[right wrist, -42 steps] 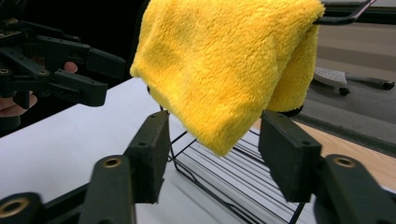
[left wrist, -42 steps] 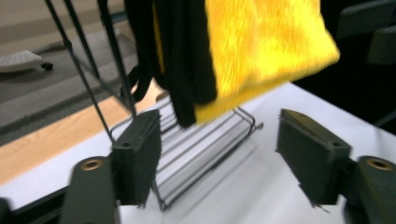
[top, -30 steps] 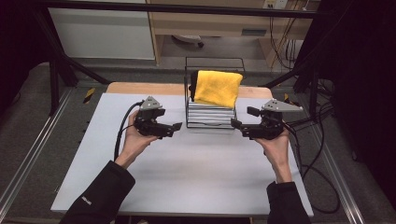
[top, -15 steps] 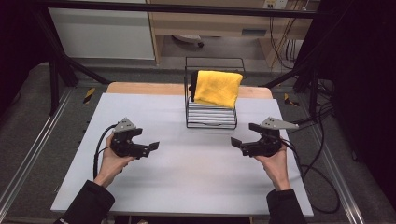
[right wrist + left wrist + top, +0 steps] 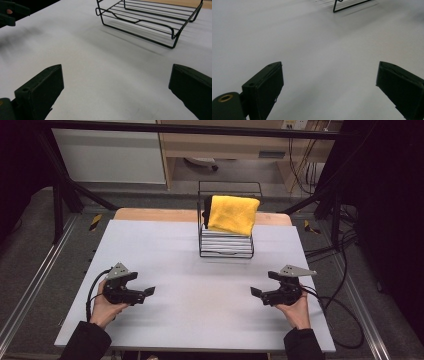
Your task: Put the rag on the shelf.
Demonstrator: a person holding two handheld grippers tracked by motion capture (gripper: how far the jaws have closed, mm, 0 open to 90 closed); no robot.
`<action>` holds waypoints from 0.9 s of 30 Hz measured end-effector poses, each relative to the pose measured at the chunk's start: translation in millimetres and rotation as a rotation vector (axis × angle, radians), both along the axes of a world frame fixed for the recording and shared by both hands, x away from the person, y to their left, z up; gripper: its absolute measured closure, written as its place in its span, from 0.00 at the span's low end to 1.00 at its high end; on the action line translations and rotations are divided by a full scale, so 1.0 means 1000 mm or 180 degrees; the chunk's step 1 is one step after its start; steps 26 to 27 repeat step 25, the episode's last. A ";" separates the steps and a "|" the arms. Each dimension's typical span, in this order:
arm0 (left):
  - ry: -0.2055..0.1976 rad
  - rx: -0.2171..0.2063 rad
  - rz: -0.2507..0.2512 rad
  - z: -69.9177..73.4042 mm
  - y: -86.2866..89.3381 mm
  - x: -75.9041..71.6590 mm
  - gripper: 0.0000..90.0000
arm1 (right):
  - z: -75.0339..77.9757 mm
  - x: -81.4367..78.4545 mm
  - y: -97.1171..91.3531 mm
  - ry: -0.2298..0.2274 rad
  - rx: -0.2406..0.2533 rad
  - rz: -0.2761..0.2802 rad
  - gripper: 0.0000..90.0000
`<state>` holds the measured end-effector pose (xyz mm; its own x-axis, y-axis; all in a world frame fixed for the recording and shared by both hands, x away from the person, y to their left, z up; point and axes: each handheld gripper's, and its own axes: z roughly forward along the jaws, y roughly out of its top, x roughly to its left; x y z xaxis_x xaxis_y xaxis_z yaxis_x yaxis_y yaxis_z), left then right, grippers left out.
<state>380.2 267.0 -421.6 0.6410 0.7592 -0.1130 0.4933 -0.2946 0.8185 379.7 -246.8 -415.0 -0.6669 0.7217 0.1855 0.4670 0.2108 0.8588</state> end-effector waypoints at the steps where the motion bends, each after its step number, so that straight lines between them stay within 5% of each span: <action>1: 0.0005 0.0001 0.0011 -0.001 0.002 -0.001 0.08 | -0.002 -0.001 -0.001 0.0008 0.0001 -0.0006 0.00; 14: 0.0032 0.0019 0.0054 -0.016 0.023 -0.015 0.09 | -0.025 -0.016 -0.023 0.0109 -0.0086 -0.0051 0.00; 27: 0.0057 0.0140 0.0018 -0.023 0.022 -0.020 0.09 | -0.026 -0.018 -0.024 0.0123 -0.0080 -0.0045 0.00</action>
